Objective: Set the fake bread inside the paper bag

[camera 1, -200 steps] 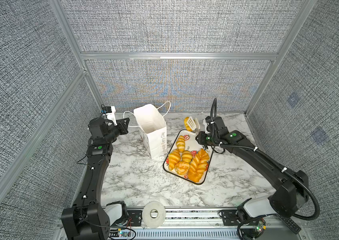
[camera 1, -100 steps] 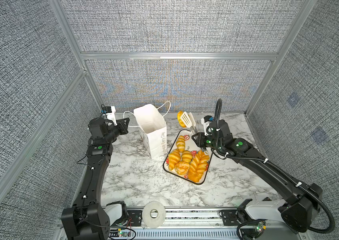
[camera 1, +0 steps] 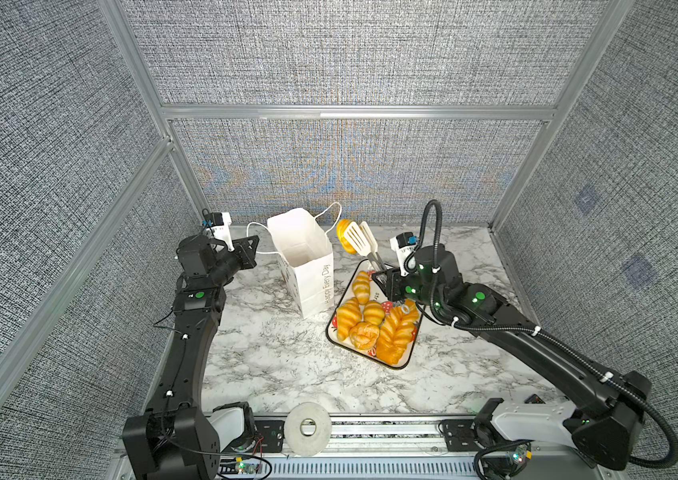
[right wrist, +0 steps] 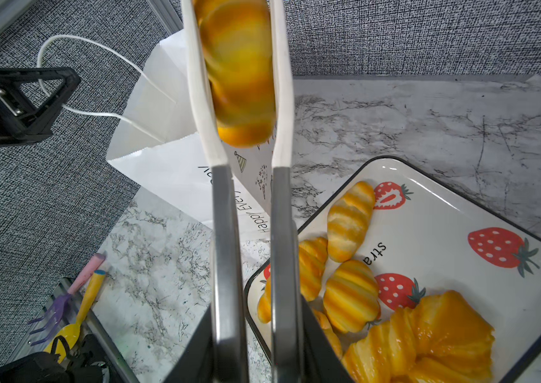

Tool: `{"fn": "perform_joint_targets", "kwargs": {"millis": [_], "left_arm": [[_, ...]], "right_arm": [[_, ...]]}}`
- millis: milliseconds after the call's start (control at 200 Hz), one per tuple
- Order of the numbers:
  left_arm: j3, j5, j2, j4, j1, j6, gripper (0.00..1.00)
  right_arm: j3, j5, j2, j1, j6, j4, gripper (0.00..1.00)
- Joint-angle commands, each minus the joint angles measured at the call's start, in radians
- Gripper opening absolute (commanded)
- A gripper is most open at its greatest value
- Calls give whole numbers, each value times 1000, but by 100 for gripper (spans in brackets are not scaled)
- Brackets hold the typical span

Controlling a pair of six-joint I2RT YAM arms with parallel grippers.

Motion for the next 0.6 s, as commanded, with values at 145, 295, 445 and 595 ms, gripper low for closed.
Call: {"fn": "perform_joint_targets", "kwargs": {"millis": [145, 295, 445, 595], "left_arm": [[2, 11, 1, 9, 3, 1, 0], [2, 11, 0, 8, 2, 1, 0], [2, 11, 2, 10, 3, 1, 0], [2, 12, 1, 10, 3, 1, 0]], "right_arm": [[38, 28, 24, 44, -38, 68, 31], [59, 50, 47, 74, -56, 64, 31], [71, 65, 64, 100, -71, 79, 31], [97, 74, 88, 115, -79, 68, 31]]}}
